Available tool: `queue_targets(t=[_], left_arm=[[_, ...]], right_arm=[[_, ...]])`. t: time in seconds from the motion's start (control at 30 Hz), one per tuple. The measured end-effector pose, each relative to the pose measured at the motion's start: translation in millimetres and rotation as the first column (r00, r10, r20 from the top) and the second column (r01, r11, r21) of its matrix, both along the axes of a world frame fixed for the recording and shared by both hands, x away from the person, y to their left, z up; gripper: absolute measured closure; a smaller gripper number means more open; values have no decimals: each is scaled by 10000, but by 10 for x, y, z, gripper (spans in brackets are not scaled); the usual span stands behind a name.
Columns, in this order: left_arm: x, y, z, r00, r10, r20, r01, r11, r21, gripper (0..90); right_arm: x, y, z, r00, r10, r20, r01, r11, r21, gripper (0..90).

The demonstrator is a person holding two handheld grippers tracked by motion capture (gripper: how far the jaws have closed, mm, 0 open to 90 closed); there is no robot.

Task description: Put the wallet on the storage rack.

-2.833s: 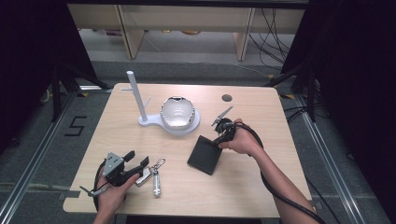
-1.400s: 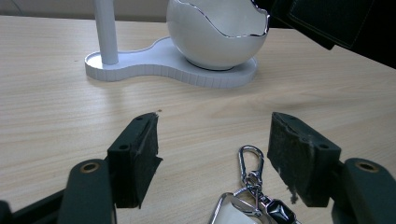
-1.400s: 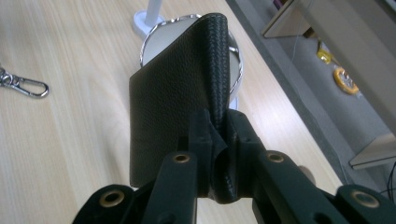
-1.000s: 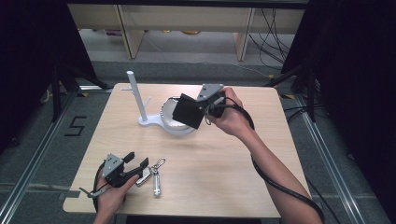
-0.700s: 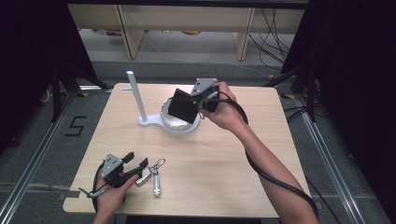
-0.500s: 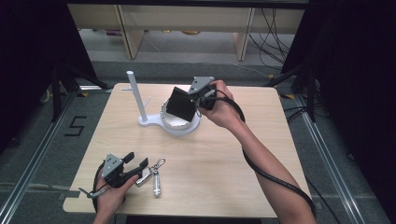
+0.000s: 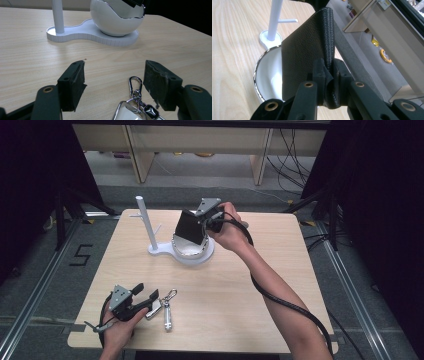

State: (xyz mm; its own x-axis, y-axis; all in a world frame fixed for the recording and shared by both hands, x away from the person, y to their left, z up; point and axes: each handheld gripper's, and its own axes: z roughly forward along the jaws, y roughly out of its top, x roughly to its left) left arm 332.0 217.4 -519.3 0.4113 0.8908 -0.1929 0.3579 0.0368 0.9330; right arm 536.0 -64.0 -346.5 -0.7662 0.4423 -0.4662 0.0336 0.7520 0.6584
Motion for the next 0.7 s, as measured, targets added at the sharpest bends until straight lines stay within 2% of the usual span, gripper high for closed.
queue_targets(t=[0.2,0.23,0.27,0.4,0.53,0.57,0.6,0.7], left_arm=[[-1,1,-3,10000,-38,47,38,9999,-101,330],[-2,6,-1,10000,-49,46,50,10000,-76,330],[-2,8,-3,10000,-46,49,46,10000,-88,330],[-1,6,-3,10000,-45,54,45,9999,-94,330],[1,-1,-6,10000,-61,42,62,9999,-86,330],[2,-1,-6,9999,-99,46,99,9999,-27,330],[-4,-4,-1,10000,-80,-10,80,10000,49,330],[-2,-17,-5,9999,-119,74,120,9999,-52,330]], right_arm=[[42,48,-81,10000,-47,-81,46,10000,-61,822],[33,52,-95,9996,-175,-229,176,9998,13,822],[53,44,-97,10000,25,-79,-26,10000,-85,822],[39,36,-94,9999,68,-115,-70,9998,-194,822],[6,23,-95,9994,96,-341,-108,9992,-373,822],[-9,23,-104,9990,-62,-453,45,9993,-377,821],[5,21,-107,9993,75,-375,-92,9989,-449,820],[34,28,-138,9991,37,-429,-57,9988,-478,817]])
